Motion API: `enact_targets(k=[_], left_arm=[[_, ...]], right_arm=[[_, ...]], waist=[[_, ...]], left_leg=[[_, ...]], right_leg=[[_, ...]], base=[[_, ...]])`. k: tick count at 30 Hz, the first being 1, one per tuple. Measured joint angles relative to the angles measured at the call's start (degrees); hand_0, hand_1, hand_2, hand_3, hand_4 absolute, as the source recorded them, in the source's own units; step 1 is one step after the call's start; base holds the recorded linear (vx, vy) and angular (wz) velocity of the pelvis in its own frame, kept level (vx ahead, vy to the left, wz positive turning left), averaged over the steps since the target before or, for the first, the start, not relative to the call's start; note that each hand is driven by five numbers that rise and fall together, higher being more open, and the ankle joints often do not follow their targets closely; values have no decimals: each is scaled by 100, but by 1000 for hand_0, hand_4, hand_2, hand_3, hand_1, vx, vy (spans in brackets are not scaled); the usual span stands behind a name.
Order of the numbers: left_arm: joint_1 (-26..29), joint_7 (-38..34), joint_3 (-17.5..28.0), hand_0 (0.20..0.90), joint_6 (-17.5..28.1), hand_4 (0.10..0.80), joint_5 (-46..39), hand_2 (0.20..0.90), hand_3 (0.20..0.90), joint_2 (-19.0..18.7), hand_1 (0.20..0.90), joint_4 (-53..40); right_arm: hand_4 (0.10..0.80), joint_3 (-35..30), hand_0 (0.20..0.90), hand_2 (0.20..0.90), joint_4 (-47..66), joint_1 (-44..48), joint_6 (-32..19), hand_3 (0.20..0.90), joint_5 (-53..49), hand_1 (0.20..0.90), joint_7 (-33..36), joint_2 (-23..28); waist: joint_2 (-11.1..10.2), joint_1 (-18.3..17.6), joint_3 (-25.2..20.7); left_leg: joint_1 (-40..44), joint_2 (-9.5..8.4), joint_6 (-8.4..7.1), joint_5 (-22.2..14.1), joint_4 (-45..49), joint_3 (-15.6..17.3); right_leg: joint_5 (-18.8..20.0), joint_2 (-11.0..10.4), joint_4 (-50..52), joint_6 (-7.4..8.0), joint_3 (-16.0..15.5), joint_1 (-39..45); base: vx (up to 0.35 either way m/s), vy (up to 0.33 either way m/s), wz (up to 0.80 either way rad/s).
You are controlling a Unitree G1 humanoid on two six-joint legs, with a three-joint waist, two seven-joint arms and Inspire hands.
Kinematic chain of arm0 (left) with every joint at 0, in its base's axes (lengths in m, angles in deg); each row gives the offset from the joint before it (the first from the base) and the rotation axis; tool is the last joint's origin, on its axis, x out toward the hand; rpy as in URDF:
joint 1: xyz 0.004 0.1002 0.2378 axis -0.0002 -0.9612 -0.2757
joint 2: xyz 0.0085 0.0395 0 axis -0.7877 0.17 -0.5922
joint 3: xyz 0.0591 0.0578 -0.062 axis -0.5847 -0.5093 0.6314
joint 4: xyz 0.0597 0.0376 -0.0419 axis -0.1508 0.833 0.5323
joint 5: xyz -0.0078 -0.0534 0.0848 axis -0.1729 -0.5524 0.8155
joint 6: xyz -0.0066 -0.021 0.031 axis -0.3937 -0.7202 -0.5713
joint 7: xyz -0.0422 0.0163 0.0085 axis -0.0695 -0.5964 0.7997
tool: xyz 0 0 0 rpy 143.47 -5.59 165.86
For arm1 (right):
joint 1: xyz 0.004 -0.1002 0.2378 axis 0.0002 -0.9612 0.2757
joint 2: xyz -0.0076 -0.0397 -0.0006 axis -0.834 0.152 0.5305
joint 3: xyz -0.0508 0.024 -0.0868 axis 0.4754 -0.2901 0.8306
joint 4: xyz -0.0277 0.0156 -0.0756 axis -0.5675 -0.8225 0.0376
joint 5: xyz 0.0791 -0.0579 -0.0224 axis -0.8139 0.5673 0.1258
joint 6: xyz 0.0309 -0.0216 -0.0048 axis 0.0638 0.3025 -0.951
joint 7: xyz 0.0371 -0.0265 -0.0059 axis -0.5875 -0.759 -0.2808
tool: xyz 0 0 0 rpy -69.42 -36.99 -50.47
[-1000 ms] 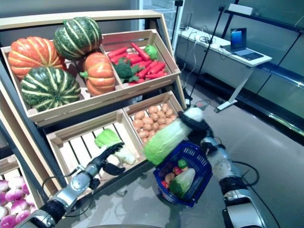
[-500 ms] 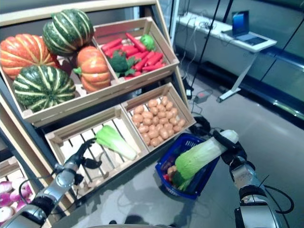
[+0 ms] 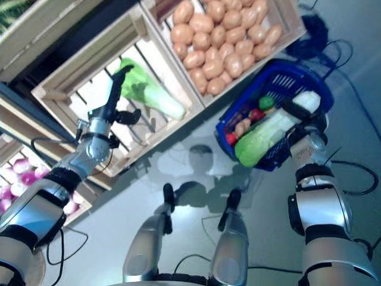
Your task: Put vegetables into the basket
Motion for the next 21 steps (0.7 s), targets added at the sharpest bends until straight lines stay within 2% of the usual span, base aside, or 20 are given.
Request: enact_targets(k=[4,9,10,12,15,17,21], left_arm=[[115,-436,-222,900,-77,800,188,900,900,-257,900,-76],[323,-818,-306,900,-320,800,546,900,900,-519,900,-196],[427,-856,-440,900,-367,800,651,900,900,-614,900,-203],[624,-930,-757,900,-430,800,911,900,900,-825,900,-214],[834,-981,-966,900,-541,800,1187,900,900,-868,900,-214],[1148,-982,-1332,900,-627,800,1312,900,900,-904,900,-173],[1481,-1019,-1662,900,-692,800,1542,900,900,-914,900,-39]], right_arm=[[400,270,300,300,-54,329,-338,300,35,300,169,-12],[409,429,314,314,-42,616,-641,314,269,314,526,-13],[800,447,900,900,-43,698,-680,900,299,900,622,-9],[800,596,900,900,-42,875,-684,900,483,900,762,17],[800,824,900,900,-23,901,-684,900,623,900,830,24],[800,937,900,900,-21,946,-684,900,654,900,833,59],[800,1111,900,900,3,1003,-684,900,652,900,828,103]], waist=[[-41,25,26],[-42,21,27],[-42,-2,27],[-46,-17,29],[-49,-69,31],[-52,-79,32],[-53,-109,33]], left_leg=[[-665,-88,10,-346,947,-23],[-1532,78,-32,-731,2089,-136],[-1719,122,-60,-775,2253,-172],[-2022,212,-82,-874,2612,-166],[-2275,315,-113,-964,2939,-181],[-2408,390,-130,-1013,3101,-177],[-2525,494,-179,-1088,3266,-179]], right_leg=[[-424,-278,1003,-45,202,-689],[-786,-308,1901,-236,343,-1428],[-830,-300,2073,-268,361,-1600],[-918,-270,2379,-327,443,-1918],[-1017,-241,2672,-384,489,-2160],[-1042,-216,2815,-413,534,-2320],[-1070,-108,2930,-456,588,-2466]], base=[[-42,39,13],[-38,5,4],[0,0,0],[-19,30,-9],[-3,30,-8],[4,31,-13],[2,45,-14]])
